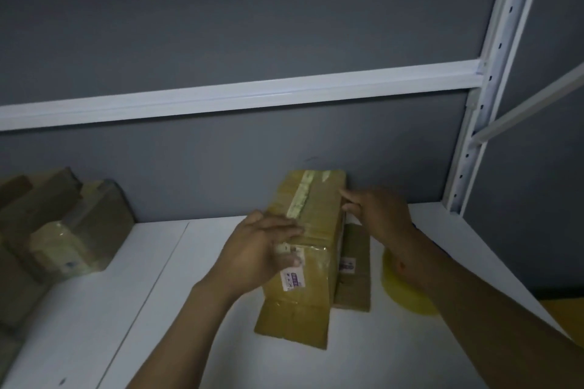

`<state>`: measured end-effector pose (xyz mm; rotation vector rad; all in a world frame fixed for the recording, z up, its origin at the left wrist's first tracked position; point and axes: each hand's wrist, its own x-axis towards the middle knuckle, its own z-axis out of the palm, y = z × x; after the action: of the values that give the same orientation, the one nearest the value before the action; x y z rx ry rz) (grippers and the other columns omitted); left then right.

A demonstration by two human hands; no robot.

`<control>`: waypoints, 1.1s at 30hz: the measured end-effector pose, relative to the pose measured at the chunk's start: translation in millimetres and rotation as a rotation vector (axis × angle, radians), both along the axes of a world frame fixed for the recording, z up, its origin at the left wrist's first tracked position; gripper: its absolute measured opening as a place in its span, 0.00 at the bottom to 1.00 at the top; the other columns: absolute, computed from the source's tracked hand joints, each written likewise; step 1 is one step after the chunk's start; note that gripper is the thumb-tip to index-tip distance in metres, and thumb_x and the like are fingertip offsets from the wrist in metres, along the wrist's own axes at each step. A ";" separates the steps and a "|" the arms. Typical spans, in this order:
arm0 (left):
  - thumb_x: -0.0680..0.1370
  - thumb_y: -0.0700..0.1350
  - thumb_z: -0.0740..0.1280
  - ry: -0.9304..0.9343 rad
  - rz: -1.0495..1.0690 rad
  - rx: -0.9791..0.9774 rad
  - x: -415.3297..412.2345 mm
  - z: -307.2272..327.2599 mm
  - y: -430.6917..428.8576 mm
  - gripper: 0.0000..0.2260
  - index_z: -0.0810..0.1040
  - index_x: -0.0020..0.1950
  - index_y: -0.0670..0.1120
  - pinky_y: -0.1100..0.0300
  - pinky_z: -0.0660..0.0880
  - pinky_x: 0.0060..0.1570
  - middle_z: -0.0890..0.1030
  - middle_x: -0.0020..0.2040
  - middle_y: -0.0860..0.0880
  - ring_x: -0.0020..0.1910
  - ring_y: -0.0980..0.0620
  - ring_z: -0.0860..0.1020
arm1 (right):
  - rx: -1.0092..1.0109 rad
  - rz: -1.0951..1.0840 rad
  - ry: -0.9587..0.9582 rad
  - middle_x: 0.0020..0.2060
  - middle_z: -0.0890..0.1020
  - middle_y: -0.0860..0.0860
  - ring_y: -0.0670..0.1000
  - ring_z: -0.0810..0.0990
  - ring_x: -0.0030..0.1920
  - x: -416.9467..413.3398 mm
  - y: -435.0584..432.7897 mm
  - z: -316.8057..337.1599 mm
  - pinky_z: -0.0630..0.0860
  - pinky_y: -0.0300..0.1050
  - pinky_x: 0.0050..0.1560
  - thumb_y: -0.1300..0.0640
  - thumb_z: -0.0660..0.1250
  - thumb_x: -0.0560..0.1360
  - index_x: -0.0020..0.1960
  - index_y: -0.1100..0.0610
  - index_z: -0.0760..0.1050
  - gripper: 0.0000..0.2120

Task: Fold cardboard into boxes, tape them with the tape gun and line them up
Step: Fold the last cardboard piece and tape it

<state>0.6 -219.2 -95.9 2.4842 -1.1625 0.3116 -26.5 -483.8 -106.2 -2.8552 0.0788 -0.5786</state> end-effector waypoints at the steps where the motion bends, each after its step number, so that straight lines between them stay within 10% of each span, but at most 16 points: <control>1: 0.68 0.65 0.69 -0.044 0.008 -0.054 -2.6 -4.8 -6.4 0.24 0.81 0.61 0.57 0.70 0.63 0.55 0.80 0.59 0.58 0.53 0.57 0.71 | 0.032 0.001 0.060 0.58 0.81 0.52 0.54 0.78 0.56 -2.7 0.0 -0.6 0.74 0.46 0.52 0.48 0.61 0.80 0.72 0.46 0.67 0.21; 9: 0.68 0.62 0.74 -0.061 0.206 -0.126 -18.9 -27.0 -49.4 0.24 0.79 0.60 0.52 0.58 0.69 0.54 0.79 0.56 0.51 0.54 0.49 0.76 | 0.392 -0.482 0.261 0.67 0.73 0.54 0.55 0.74 0.63 -79.6 -61.6 -58.8 0.72 0.48 0.60 0.48 0.61 0.80 0.75 0.51 0.61 0.26; 15: 0.71 0.65 0.67 -0.225 0.235 -0.082 -20.8 -28.8 -63.8 0.24 0.79 0.59 0.50 0.46 0.67 0.64 0.79 0.55 0.50 0.56 0.47 0.75 | 0.394 -0.614 0.302 0.49 0.81 0.55 0.52 0.78 0.44 -102.5 -73.1 -78.8 0.72 0.41 0.41 0.57 0.62 0.78 0.51 0.59 0.74 0.06; 22: 0.80 0.51 0.63 -0.129 -0.065 -0.519 -72.8 -8.1 -102.7 0.12 0.79 0.55 0.46 0.74 0.69 0.50 0.78 0.52 0.51 0.48 0.58 0.75 | 0.501 -0.601 -0.009 0.38 0.81 0.54 0.52 0.79 0.38 -123.3 -68.2 -67.5 0.72 0.43 0.33 0.63 0.63 0.76 0.42 0.62 0.76 0.06; 27: 0.78 0.46 0.66 0.093 -0.072 -0.276 -64.8 -21.9 -127.9 0.10 0.79 0.57 0.44 0.71 0.67 0.50 0.78 0.53 0.49 0.51 0.53 0.76 | 0.401 -0.584 0.140 0.46 0.81 0.56 0.51 0.77 0.42 -118.7 -68.8 -57.2 0.71 0.41 0.36 0.61 0.60 0.78 0.53 0.61 0.75 0.07; 30: 0.73 0.39 0.69 -0.093 -0.028 -0.175 -60.4 -32.5 -128.2 0.09 0.82 0.52 0.41 0.63 0.68 0.60 0.81 0.53 0.45 0.55 0.45 0.77 | 0.450 -0.599 0.259 0.54 0.79 0.55 0.53 0.79 0.49 -114.8 -65.1 -60.6 0.73 0.42 0.41 0.48 0.61 0.79 0.66 0.57 0.68 0.19; 33: 0.65 0.34 0.77 -0.393 0.014 -0.238 -56.3 -28.6 -121.0 0.17 0.83 0.54 0.39 0.59 0.66 0.63 0.82 0.54 0.42 0.56 0.43 0.77 | 0.441 -0.611 0.431 0.47 0.79 0.51 0.50 0.78 0.43 -105.3 -57.1 -62.3 0.73 0.41 0.37 0.41 0.61 0.77 0.56 0.54 0.71 0.18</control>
<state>-55.6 -340.2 -124.5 2.2814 -1.1696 0.9192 -131.8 -540.9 -168.5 -2.4328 1.0320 -0.0097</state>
